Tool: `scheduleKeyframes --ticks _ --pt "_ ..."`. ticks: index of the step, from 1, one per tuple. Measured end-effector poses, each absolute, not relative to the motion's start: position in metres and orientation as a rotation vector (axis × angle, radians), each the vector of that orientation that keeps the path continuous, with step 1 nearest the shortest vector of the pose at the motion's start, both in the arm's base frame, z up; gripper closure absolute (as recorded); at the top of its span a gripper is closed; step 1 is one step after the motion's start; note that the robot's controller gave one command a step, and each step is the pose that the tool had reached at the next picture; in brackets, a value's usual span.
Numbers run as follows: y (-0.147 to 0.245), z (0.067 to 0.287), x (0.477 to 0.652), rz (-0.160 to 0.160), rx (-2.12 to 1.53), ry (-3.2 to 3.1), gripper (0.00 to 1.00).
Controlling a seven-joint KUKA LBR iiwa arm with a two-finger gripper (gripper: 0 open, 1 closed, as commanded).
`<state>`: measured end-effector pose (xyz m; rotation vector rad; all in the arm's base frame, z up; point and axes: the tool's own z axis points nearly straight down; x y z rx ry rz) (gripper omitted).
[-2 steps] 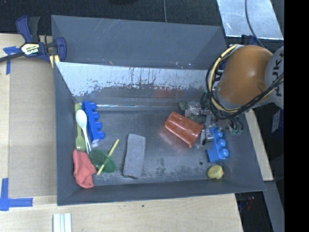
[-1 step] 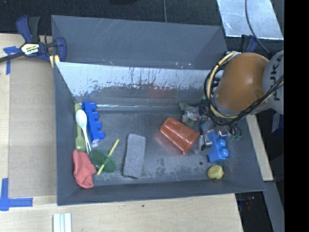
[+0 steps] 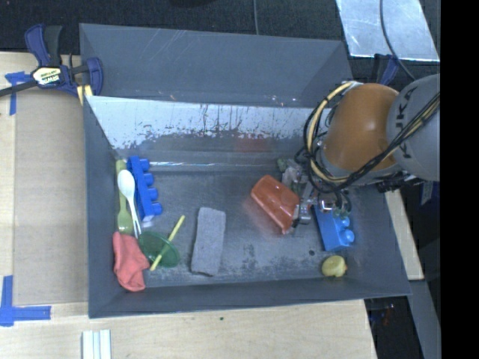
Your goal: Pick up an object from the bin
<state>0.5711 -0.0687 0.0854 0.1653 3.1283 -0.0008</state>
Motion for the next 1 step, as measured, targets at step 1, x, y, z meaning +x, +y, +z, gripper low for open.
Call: scheduleKeyframes --ticks 1 --pt "-0.0506 0.0817 0.6124 0.0 0.715 3.087 1.0"
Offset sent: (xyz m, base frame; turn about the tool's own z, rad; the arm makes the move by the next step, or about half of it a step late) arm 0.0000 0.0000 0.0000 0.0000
